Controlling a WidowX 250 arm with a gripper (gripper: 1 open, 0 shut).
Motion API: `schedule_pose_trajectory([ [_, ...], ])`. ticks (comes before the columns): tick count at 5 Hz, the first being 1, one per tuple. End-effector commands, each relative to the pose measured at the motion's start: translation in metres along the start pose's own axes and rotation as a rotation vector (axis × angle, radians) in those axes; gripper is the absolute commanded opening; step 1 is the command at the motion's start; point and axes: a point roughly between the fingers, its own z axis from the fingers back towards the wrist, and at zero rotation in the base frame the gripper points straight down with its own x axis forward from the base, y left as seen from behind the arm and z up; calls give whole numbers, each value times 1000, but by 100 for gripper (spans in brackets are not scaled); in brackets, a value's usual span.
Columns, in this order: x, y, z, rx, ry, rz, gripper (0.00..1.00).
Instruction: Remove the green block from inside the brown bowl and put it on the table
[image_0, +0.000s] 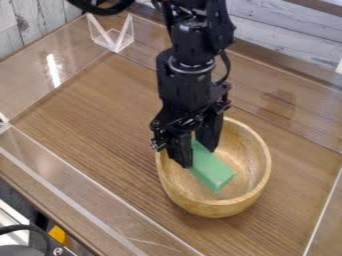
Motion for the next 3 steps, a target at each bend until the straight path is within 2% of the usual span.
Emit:
schedule_pose_trajectory([
  [1,5,-8,20,-70,-19,1,0],
  [3,15,-1,24,-73,-37,16,0],
])
